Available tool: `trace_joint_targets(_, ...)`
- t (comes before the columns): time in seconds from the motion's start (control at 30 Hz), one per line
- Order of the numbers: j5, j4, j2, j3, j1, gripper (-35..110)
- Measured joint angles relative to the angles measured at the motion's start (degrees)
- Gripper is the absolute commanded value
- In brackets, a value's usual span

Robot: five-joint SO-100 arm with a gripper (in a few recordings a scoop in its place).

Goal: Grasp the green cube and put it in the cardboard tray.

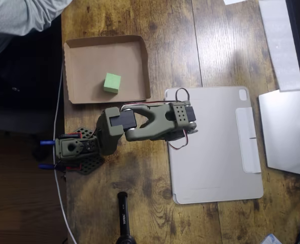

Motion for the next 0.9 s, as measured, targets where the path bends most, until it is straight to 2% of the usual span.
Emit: trace_joint_targets(0.9,0.0,0.0,1.0,0.2,-0.8,0)
